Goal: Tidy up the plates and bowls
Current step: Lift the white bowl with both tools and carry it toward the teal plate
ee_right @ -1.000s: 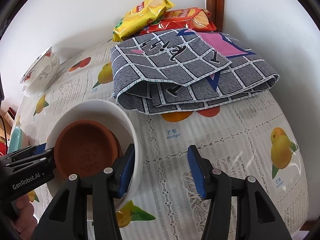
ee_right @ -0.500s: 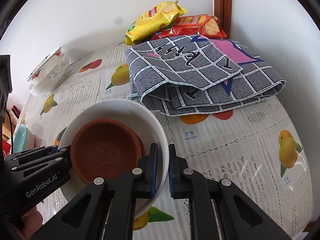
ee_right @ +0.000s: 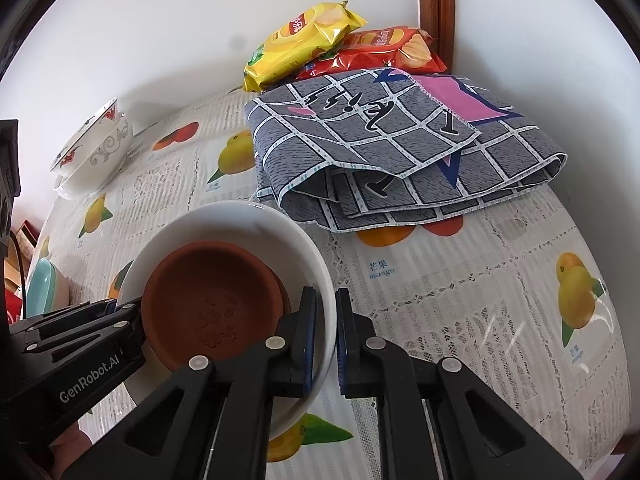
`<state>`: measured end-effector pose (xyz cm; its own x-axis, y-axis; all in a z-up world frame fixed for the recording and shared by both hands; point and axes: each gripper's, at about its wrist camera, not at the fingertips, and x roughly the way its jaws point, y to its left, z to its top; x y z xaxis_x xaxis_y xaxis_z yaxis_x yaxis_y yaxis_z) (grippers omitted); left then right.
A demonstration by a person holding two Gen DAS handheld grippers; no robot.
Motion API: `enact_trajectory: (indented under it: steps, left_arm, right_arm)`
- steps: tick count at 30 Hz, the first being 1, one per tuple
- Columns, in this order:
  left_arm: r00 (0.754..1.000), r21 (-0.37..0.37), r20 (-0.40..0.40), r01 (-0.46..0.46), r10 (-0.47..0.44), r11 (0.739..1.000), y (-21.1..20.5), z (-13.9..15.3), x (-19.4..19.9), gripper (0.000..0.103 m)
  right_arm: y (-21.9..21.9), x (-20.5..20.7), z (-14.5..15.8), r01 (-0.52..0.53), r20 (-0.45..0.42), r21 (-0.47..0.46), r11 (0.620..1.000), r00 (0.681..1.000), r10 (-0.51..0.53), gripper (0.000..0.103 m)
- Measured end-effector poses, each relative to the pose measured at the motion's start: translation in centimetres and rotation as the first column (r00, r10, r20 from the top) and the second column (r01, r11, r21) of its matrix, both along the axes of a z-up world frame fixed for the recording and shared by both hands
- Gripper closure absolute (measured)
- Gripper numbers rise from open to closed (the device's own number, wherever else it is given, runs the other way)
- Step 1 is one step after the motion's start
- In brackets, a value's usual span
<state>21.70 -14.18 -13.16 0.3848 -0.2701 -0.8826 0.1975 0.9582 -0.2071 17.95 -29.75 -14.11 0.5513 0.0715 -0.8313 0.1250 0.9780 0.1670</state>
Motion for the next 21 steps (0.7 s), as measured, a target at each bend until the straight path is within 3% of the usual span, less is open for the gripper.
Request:
enact_trajectory:
  steps: [13,21]
  left_arm:
    - [1.0,-0.025,-0.001,-0.001,0.001,1.0,0.8,0.9,-1.1,0.093]
    - [0.999,-0.031,0.044,-0.016,0.018,0.999,1.8,3.2,-2.4,0.093]
  right_arm:
    - [0.1,-1.3,0.9,0.009,0.009,0.04,0.999,1.0,-0.009,0.094]
    - [0.9,-2.5,2.8,0.001,0.045,0.05,0.999,0.999,-0.004,0.094]
